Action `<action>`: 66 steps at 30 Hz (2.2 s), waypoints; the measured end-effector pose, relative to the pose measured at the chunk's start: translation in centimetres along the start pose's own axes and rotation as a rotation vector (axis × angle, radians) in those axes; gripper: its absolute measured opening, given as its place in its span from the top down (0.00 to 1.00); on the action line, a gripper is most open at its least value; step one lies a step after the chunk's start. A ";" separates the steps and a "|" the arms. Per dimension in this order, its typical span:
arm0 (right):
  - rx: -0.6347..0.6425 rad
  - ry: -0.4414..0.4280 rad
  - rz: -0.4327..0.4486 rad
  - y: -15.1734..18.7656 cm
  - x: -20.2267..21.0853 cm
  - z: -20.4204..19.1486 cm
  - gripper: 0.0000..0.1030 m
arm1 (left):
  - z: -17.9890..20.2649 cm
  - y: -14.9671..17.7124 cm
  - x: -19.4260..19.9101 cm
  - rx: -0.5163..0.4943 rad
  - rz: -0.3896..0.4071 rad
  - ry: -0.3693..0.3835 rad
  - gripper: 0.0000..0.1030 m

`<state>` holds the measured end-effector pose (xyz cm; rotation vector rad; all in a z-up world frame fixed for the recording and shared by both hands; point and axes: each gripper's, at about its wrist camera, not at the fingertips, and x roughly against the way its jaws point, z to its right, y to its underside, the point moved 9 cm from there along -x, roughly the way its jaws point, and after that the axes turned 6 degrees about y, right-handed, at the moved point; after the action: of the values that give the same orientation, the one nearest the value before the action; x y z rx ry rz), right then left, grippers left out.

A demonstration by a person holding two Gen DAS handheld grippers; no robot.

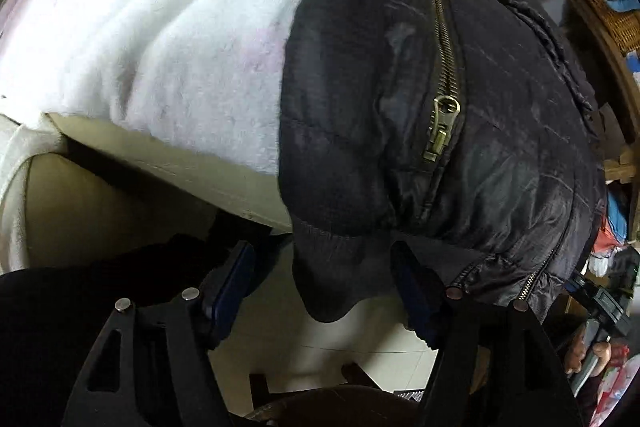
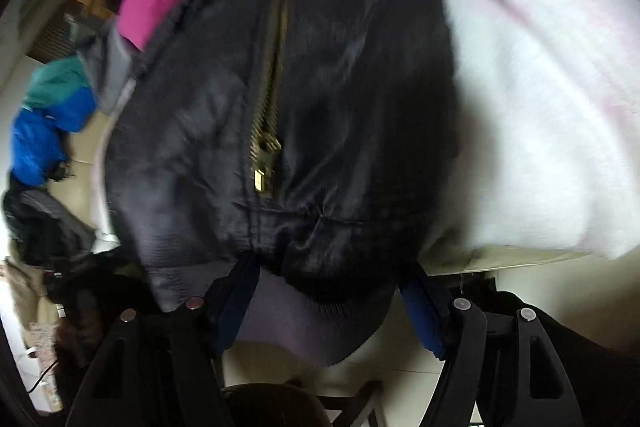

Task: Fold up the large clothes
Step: 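Grasp the jacket hem with both tools and lift it toward the collar, then carry the lifted hem with both tools and fold it over onto the collar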

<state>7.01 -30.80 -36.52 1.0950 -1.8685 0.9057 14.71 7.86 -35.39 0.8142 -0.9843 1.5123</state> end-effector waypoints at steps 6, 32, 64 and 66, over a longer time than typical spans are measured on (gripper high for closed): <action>0.056 -0.060 0.082 0.1 4.0 -2.7 0.73 | 0.9 -0.1 0.0 -0.045 0.027 0.031 0.50; 0.253 -0.128 0.234 -3.6 11.8 -7.9 0.83 | 8.2 -0.3 8.8 -0.184 0.079 0.319 0.90; -0.228 -0.041 0.591 -52.4 -2.3 -2.7 0.82 | 15.8 -48.7 -5.7 -0.157 0.437 0.224 0.90; -0.250 -0.069 0.593 -52.6 -2.5 -2.2 0.82 | 15.8 -49.2 -6.8 -0.166 0.456 0.211 0.90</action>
<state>56.13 -47.86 -27.69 0.4226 -2.3417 0.9209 64.05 -6.79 -27.30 0.3118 -1.1684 1.8281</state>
